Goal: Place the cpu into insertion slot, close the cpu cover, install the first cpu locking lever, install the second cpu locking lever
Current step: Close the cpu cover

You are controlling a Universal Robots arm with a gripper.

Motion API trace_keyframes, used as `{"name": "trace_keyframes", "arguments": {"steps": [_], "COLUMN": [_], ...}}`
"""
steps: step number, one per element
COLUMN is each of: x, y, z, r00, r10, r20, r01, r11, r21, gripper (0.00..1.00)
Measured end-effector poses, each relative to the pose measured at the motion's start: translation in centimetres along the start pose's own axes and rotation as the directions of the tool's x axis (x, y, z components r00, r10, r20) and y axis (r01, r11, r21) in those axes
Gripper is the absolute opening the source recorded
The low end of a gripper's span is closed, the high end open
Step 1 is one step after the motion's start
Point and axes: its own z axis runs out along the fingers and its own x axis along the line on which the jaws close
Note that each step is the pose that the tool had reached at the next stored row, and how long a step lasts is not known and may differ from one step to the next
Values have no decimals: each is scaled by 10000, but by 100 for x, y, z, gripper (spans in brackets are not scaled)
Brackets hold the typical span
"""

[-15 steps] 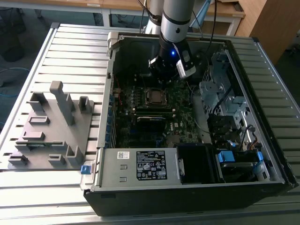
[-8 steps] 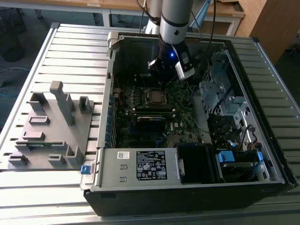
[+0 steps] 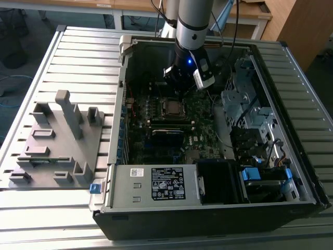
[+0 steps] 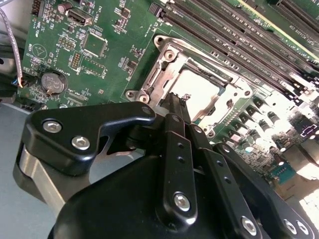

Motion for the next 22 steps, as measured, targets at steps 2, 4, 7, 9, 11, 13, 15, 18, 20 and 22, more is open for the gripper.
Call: {"name": "trace_keyframes", "arguments": {"steps": [2,4,7,9,11,13,15,18,20,22], "x": [0,1,0,1,1,1,1,0,1,0], "y": [0,0,1,0,0,-1,-1,0,-1,-1], "z": [1,1,9,12,12,12,13,23,26,29], "r00": [10000,10000,10000,10000,10000,10000,10000,10000,10000,10000], "r10": [1,2,2,2,2,2,3,2,2,2], "r20": [1,1,3,1,0,1,1,2,1,1], "r01": [-1,-2,-2,-2,-2,-2,-3,-2,-2,-2], "r11": [10000,10000,10000,10000,10000,10000,10000,10000,10000,10000], "r21": [-1,-1,-6,-1,0,-1,-1,-6,0,-1], "gripper": [10,10,10,10,10,10,10,10,10,10]}}
